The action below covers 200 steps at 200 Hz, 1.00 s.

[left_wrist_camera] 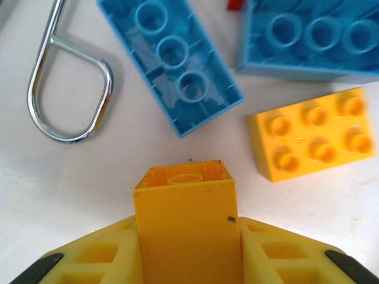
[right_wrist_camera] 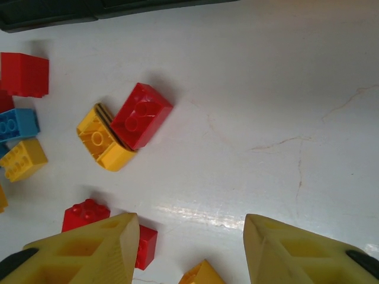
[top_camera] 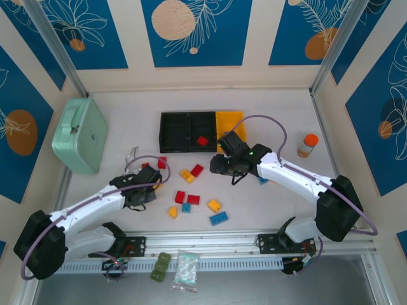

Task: Sort the legos into containers by color
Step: Pick up the lego from the bottom-left of the table, then place the lego in the container.

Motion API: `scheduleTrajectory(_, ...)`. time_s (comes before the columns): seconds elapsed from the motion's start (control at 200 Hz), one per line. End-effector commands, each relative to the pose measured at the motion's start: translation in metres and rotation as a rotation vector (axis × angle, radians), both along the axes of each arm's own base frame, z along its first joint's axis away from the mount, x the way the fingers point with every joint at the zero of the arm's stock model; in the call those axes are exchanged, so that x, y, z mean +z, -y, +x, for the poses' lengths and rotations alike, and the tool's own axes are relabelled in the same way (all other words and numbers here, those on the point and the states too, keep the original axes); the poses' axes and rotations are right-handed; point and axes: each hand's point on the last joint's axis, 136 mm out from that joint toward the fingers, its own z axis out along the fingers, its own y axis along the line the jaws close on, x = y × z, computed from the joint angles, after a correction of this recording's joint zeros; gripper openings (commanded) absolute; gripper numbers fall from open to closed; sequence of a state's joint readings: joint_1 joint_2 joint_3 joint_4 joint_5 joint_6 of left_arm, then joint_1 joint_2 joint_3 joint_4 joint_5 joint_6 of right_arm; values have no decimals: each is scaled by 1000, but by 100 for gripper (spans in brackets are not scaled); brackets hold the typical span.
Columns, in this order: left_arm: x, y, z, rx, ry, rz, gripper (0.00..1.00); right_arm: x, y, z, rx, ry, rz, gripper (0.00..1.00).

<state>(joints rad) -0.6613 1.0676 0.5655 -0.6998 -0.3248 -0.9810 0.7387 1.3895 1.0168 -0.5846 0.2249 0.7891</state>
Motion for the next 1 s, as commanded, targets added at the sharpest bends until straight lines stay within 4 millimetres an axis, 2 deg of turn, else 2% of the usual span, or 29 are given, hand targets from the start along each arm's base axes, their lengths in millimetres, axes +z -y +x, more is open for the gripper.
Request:
scheduleTrajectory(0.0,25,5,8,-46,41,-15,35,20,-14,-8,76,48,90,50)
scheduleTrajectory(0.155,49,24,26,-100,83,-57,34,38,-33,-21,188,93,227,50)
scheduleTrajectory(0.27,65,42,48,-148,119,-74,34,48,-41,-30,245,108,292,50)
scheduleTrajectory(0.525,96,87,111,-239,179,-141,34,57,-40,-37,258,130,324,50)
scheduleTrajectory(0.76,98,105,168,-268,171,-166,34,62,-32,-34,211,159,315,50)
scheduleTrajectory(0.995,73,113,221,-259,109,-184,34,57,-27,-34,186,145,294,50)
